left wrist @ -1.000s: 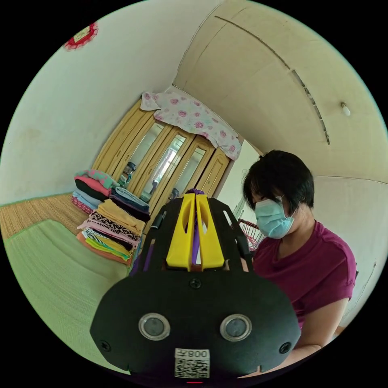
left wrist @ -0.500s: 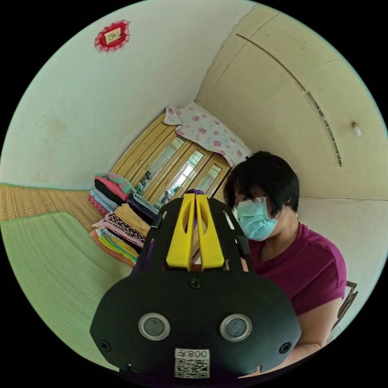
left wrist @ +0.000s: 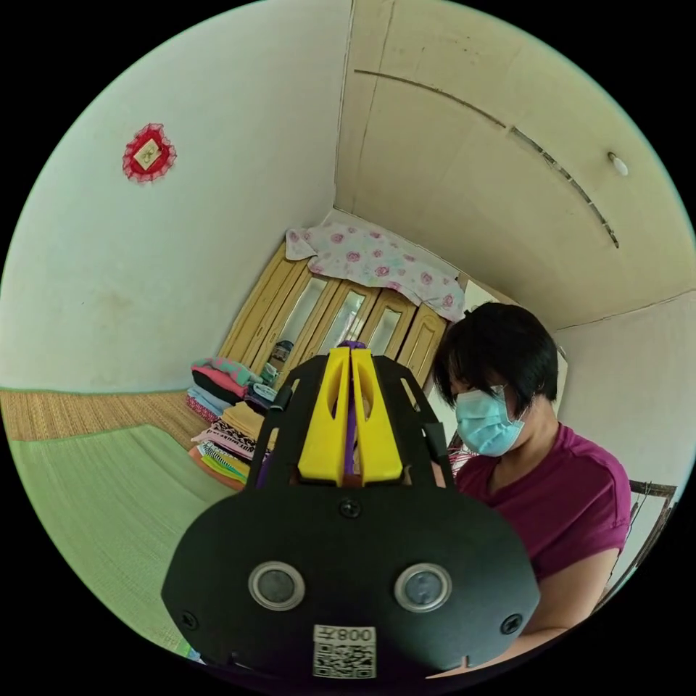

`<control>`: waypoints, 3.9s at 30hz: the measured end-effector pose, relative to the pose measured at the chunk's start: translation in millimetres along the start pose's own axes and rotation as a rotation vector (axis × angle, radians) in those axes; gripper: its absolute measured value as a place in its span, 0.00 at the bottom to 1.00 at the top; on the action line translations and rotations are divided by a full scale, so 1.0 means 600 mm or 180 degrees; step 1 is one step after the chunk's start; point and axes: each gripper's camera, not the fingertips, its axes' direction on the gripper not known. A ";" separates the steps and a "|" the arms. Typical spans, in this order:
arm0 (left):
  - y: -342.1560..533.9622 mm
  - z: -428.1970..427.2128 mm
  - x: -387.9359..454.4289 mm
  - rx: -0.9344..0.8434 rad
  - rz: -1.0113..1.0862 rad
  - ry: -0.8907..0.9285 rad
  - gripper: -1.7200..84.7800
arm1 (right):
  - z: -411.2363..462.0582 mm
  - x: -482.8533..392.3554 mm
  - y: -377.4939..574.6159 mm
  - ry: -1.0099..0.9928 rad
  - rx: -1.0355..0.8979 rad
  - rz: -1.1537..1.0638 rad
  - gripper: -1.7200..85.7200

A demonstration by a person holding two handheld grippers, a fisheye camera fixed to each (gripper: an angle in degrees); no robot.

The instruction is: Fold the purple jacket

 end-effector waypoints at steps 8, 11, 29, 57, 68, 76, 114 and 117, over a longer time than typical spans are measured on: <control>0.022 -0.090 0.085 0.0009 0.0250 -0.0010 0.02 | -0.125 0.025 0.022 0.0344 0.0573 0.0255 0.05; 0.035 -0.117 0.106 0.0056 0.0280 0.0003 0.02 | -0.156 0.031 0.025 0.0708 0.0660 0.0205 0.09; 0.138 -0.197 0.189 0.0076 0.0225 0.0000 0.02 | -0.081 0.042 -0.042 0.0096 0.0068 -0.0320 0.14; 0.362 -0.305 0.388 0.0712 0.0801 -0.0641 0.02 | -0.594 -0.426 0.111 0.1652 0.2210 -0.0826 0.02; 0.368 -0.225 0.205 0.0651 0.0432 -0.1679 0.02 | -0.716 -0.590 -0.075 0.2851 0.2482 -0.1399 0.02; 0.376 -0.117 -0.165 0.0216 -0.0398 -0.2871 0.04 | -0.725 -0.339 -0.577 0.3556 0.1744 -0.0819 0.02; 1.426 0.092 -0.022 -0.0605 -0.3487 -0.2853 0.06 | -0.051 0.154 -0.288 0.2072 -0.0998 0.0029 0.02; 1.398 0.107 0.018 -0.0570 -0.3299 -0.2929 0.04 | 0.009 0.150 -0.294 0.2081 -0.1158 -0.0089 0.02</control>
